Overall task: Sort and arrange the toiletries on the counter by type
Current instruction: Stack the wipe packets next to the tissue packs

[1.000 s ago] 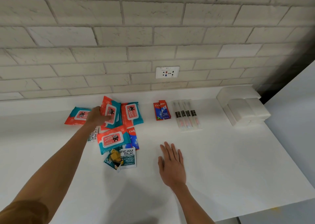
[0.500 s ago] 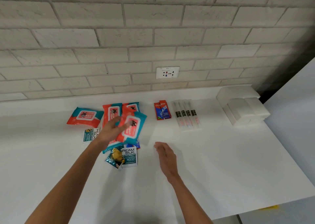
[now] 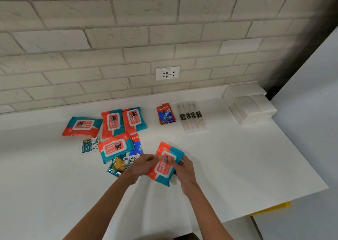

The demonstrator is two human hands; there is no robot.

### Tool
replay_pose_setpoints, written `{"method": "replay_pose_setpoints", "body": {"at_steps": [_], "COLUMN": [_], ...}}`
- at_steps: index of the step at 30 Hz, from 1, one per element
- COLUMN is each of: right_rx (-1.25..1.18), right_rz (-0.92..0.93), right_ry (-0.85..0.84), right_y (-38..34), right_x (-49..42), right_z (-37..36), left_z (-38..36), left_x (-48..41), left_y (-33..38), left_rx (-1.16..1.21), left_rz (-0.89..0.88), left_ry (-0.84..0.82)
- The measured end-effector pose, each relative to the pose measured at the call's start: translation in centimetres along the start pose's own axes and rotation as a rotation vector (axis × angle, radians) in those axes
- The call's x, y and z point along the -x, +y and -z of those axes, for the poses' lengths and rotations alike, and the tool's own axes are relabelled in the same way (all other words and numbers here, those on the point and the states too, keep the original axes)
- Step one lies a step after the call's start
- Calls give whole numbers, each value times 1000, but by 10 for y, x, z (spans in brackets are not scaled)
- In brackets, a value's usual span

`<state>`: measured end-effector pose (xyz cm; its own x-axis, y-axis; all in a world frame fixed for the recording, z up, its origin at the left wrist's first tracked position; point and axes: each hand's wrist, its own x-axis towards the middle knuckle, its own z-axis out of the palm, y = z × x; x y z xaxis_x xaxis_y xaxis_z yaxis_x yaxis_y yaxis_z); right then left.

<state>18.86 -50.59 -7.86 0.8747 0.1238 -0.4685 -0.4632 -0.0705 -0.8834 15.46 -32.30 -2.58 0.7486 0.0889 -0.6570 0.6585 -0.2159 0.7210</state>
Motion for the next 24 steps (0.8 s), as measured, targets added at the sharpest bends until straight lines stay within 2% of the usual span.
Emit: {"method": "replay_pose_setpoints", "body": {"at_steps": [8, 15, 19, 24], "right_rx": [67, 4, -120, 135], "right_rz": [4, -21, -31, -1], "right_ry": [153, 272, 305, 306], "right_y": [1, 5, 0, -10], "right_x": [-8, -34, -45, -56], "right_z": [59, 139, 200, 268], "left_z": [-69, -134, -165, -204], "left_x": [-14, -39, -63, -96], "left_y": [10, 44, 64, 99], "left_rx": [113, -12, 57, 19], "left_rz": [7, 18, -22, -68], "left_ry": [12, -104, -22, 91]}}
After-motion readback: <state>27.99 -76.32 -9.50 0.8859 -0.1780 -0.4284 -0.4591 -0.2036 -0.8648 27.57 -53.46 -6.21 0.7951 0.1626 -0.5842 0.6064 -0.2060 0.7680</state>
